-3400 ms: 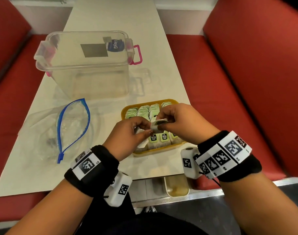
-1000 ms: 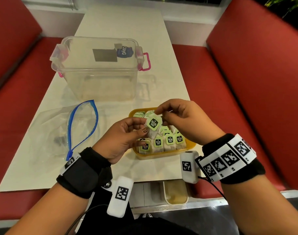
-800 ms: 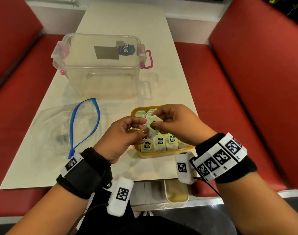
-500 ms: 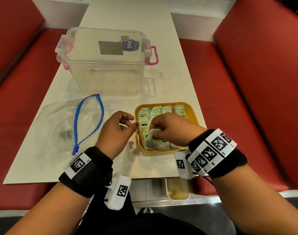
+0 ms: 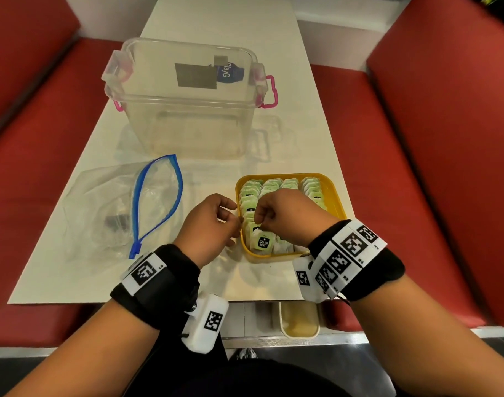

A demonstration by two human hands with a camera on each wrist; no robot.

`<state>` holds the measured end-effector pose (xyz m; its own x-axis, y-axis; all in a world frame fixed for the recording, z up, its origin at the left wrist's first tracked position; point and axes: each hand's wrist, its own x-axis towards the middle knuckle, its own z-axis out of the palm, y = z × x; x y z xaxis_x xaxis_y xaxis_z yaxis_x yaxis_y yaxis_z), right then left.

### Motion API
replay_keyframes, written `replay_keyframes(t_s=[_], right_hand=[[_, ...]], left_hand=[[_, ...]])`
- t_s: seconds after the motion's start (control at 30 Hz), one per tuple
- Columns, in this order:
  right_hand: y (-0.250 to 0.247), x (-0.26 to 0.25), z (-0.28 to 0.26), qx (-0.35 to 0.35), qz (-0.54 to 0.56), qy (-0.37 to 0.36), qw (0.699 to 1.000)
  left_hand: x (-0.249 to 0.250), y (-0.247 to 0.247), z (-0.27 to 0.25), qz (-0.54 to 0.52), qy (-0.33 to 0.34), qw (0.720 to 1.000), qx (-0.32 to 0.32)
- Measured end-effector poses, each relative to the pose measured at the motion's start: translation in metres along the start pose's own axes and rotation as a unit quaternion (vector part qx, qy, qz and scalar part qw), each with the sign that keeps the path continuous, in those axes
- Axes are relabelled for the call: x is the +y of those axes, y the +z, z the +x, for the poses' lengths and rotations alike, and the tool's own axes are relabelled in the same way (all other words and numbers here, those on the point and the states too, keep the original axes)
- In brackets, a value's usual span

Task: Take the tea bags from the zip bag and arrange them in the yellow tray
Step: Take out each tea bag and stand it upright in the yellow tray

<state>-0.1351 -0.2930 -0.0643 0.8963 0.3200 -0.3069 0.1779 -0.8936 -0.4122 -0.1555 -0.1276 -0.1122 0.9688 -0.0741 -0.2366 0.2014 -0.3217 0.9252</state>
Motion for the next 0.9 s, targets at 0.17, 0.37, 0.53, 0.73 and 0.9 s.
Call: replay_keyframes(t_s=[0.17, 0.37, 0.53, 0.73, 0.9], right_hand=[[-0.004, -0.003, -0.002, 0.018, 0.005, -0.001, 1.000], [-0.025, -0.030, -0.010, 0.082, 0.046, -0.041, 0.995], [-0.020, -0.079, 0.004, 0.069, 0.095, -0.096, 0.988], [0.023, -0.136, 0.043, -0.001, -0.051, -0.142, 0.989], [0.050, -0.161, 0.068, -0.064, -0.119, -0.157, 0.978]], left_hand=[[0.007, -0.004, -0.007, 0.009, 0.009, 1.000, 0.008], [0.033, -0.046, -0.028, -0.006, 0.099, 0.991, 0.092], [0.018, -0.113, -0.034, 0.145, 0.138, 0.939, 0.279], [-0.055, -0.173, -0.034, 0.227, -0.065, 0.899, 0.370], [-0.075, -0.167, -0.038, 0.160, -0.182, 0.937, 0.252]])
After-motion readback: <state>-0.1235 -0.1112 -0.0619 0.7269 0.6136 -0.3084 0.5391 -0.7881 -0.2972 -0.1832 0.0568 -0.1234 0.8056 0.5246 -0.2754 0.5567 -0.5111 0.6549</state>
